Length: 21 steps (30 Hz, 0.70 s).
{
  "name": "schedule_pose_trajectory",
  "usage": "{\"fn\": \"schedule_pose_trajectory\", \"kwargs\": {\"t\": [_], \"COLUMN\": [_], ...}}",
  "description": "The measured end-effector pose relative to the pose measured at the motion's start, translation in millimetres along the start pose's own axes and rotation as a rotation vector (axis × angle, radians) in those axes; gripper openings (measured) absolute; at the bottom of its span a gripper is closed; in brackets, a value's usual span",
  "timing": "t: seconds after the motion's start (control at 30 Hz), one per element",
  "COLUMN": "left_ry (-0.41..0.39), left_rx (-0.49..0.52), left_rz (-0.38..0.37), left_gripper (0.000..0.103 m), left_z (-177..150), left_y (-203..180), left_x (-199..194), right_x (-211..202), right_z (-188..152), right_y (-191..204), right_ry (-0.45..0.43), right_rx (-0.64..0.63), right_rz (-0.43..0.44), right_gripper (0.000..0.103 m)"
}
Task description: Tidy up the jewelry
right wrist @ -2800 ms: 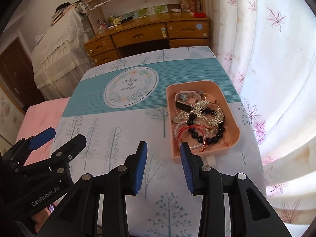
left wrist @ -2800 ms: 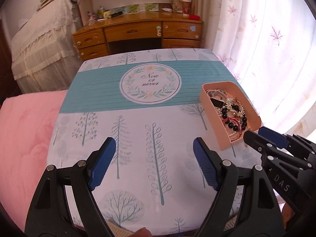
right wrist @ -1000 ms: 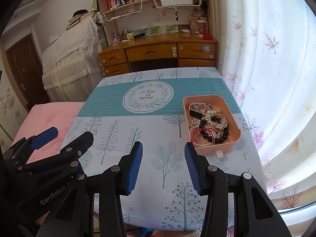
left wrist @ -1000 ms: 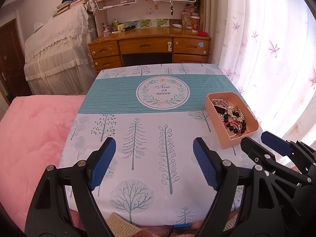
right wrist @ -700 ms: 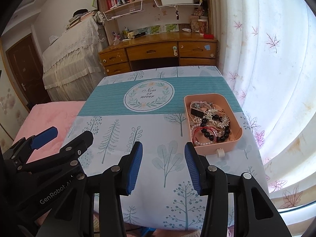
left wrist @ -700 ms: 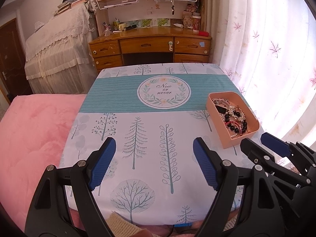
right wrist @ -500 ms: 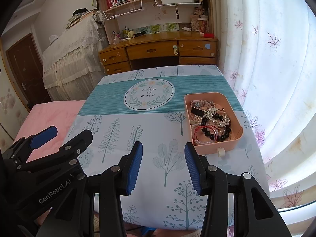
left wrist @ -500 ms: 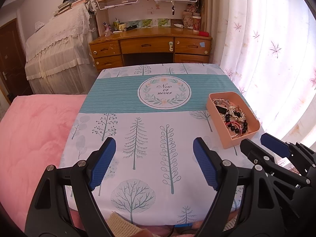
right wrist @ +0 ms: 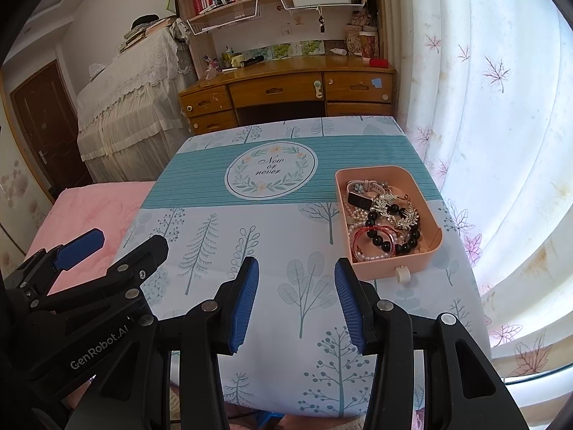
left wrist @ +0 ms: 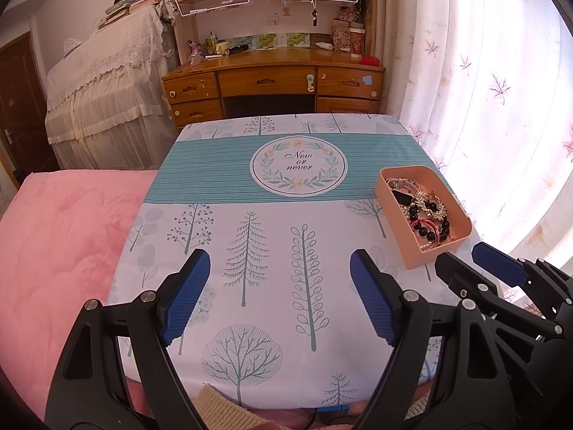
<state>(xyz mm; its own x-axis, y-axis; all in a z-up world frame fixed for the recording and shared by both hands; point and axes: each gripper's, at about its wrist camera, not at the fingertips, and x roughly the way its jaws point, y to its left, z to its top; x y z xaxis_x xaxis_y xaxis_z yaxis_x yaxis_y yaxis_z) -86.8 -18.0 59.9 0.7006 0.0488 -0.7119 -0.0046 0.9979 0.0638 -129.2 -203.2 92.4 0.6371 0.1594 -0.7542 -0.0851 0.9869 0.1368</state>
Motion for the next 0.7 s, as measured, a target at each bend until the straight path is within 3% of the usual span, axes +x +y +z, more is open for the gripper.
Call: {"fn": "schedule_pose_trajectory", "kwargs": {"t": [0.7], "left_ry": [0.013], "left_rx": [-0.005], "left_rz": [-0.001], "left_gripper": [0.079], "left_z": [-4.6], "left_y": [4.6], "left_x": [4.2], "right_x": [0.6], "right_z": [-1.6], "right_y": [1.6], "right_ry": [0.003], "right_rx": [0.0], "right_rz": [-0.001], "right_gripper": [0.045]}}
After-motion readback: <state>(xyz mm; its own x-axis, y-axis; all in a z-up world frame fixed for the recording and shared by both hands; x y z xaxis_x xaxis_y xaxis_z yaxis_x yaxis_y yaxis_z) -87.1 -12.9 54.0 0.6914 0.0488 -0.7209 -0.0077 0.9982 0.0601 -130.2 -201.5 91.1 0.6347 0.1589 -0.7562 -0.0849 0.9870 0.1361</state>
